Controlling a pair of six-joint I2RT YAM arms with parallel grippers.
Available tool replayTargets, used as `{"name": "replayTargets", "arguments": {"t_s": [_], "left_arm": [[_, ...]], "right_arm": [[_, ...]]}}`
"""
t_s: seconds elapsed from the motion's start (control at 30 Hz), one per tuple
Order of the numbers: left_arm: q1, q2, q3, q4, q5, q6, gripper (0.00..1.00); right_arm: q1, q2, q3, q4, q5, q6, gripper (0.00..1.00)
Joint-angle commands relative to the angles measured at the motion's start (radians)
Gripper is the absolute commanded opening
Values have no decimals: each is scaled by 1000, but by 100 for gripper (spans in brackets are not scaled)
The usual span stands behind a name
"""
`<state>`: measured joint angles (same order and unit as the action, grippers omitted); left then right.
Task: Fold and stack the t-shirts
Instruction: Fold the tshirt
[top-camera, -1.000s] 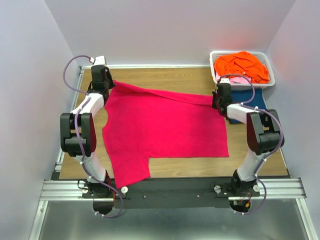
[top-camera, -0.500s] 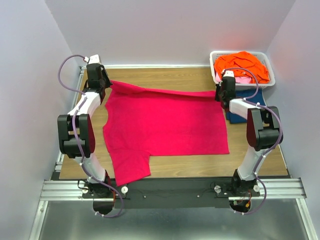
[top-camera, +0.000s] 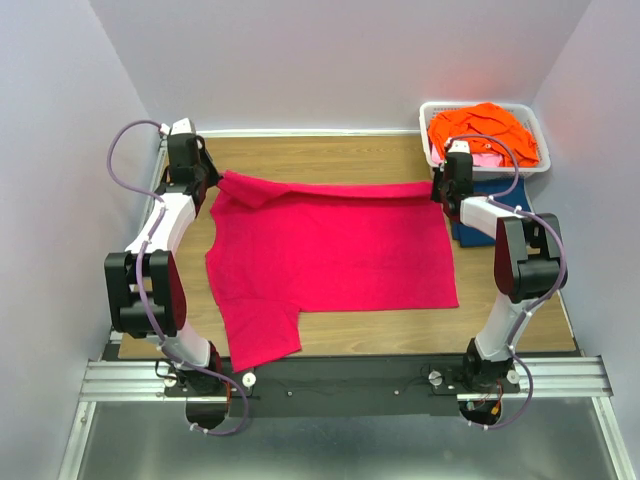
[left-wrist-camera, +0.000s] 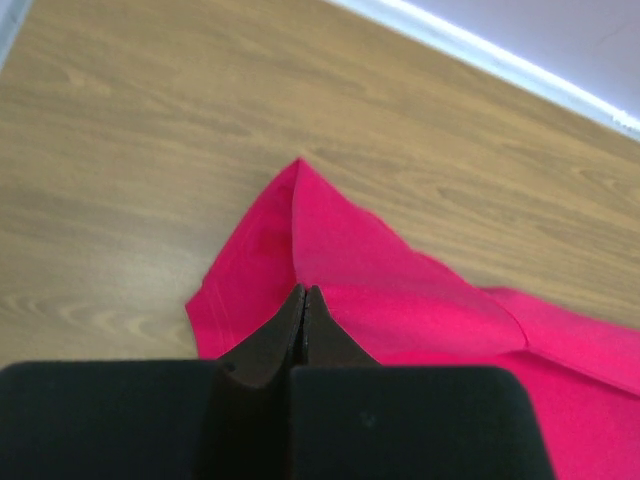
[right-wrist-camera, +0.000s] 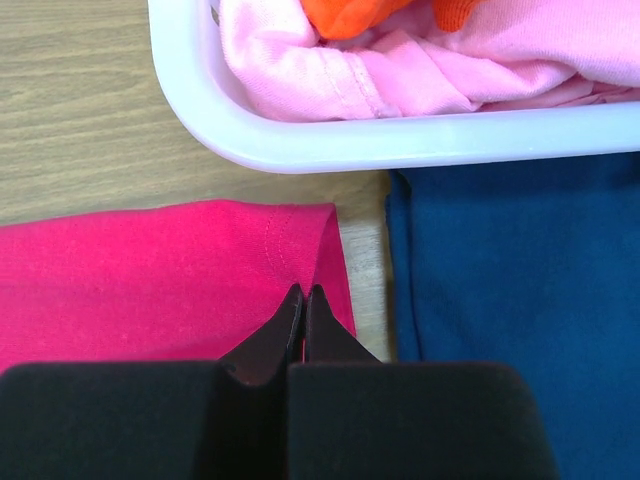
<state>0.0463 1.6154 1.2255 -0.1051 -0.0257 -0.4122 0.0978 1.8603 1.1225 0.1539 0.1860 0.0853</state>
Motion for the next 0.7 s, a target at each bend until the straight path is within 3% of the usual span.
{"name": "replayTargets", "arguments": {"t_s": [0.0,0.2,0.67], "left_arm": [[6,-67,-52,-47,20,-53,0],[6,-143,-69,-84,20,-80,0],[7,-255,-317,-42,59,-160,0]], "right_arm": [[-9,-42,7,-36,23,-7,1],[-12,-35,8,-47,27,-6,1],[-18,28,-6,-65,50,34,1]]}}
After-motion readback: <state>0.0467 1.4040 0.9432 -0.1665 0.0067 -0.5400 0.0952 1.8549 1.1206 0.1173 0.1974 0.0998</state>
